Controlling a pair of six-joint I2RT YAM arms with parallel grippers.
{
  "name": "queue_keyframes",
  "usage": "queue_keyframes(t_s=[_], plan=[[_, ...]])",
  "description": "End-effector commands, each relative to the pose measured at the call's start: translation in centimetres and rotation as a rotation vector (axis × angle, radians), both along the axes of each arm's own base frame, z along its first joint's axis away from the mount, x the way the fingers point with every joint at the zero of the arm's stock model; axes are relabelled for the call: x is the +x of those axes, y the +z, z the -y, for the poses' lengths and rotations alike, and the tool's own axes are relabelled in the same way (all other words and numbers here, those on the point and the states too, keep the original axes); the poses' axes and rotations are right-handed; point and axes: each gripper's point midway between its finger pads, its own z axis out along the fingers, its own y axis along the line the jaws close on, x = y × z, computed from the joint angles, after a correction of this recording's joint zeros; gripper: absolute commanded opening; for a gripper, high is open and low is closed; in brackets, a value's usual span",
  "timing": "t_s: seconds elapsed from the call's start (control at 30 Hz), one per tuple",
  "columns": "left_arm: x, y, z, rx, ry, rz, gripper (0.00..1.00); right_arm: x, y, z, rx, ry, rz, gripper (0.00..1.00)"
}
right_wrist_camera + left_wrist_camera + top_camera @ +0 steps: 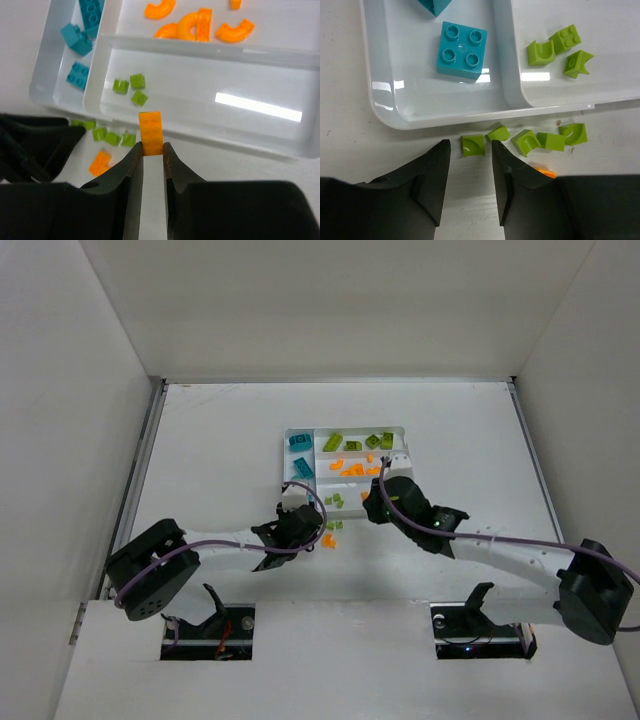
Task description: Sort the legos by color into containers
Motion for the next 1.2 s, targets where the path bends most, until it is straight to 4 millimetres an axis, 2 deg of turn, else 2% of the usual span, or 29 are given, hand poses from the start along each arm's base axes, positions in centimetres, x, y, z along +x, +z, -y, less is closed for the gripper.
queue_keyframes(t_s=[0.0,0.1,0.27,0.43,0.53,0.7,0.9,1.0,1.17], plan=[[0.8,0.2,0.6,-0.009,0.015,0.022,0.34,4.6,4.3,-1.8,0.103,-0.01,0.111,0.14],[0.7,-0.1,0.8,0.001,0.007,0.017,0.25,7.8,4.3,-1.6,0.095,-0.045,0.115,0.15],[0.3,0.2,0.6,-0.003,0.006,0.022,0.18,12.6,2.3,-0.8,0.026,-0.112,0.1,0.16],[0.1,0.8,0.7,-0.014,-0.004,0.03,0.16,15.5,0.4,-0.4,0.003,-0.158,0.072,0.17],[-0.1,1.3,1.0,-0.02,-0.012,0.035,0.16,16.4,-0.3,-0.5,-0.006,-0.169,0.056,0.26],[-0.2,2.4,1.0,-0.028,-0.012,0.052,0.15,16.2,0.0,-0.5,0.005,-0.175,0.064,0.46],[-0.2,4.7,1.5,-0.062,-0.021,0.082,0.15,14.9,1.3,0.7,0.036,-0.208,0.087,0.48],[-0.1,6.2,2.4,-0.084,-0.035,0.101,0.15,13.4,1.4,1.6,0.06,-0.222,0.089,0.42],[1.2,8.5,4.2,-0.104,-0.052,0.14,0.15,9.3,0.5,2.3,0.117,-0.212,0.067,0.22]])
